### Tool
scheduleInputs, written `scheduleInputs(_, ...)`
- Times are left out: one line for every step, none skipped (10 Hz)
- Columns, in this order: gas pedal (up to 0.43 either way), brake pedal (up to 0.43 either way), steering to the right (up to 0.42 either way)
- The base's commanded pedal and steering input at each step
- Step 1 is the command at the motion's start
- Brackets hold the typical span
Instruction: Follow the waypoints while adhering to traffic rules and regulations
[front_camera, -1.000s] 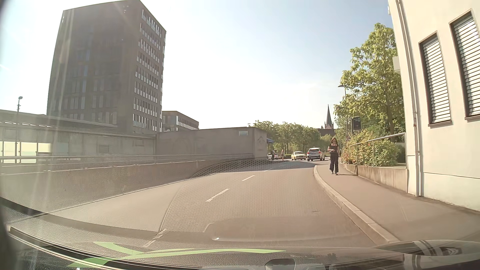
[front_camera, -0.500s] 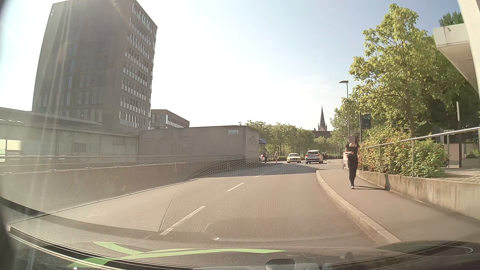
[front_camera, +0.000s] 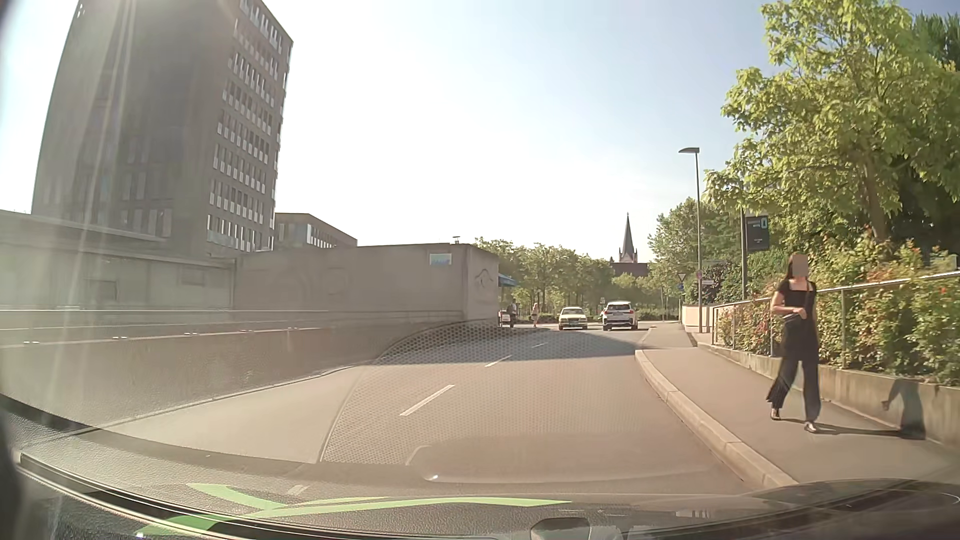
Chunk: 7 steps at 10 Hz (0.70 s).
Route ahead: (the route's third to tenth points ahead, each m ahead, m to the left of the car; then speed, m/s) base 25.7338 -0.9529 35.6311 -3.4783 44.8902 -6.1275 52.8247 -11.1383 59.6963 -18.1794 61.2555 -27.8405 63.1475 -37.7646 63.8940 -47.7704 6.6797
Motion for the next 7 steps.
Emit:
scheduleInputs(0.059, 0.000, 0.040)
scheduleInputs(0.059, 0.000, 0.038)
scheduleInputs(0.059, 0.000, 0.038)
scheduleInputs(0.047, 0.000, 0.037)
scheduleInputs(0.039, 0.000, 0.041)
scheduleInputs(0.028, 0.000, 0.048)
scheduleInputs(0.020, 0.000, 0.050)
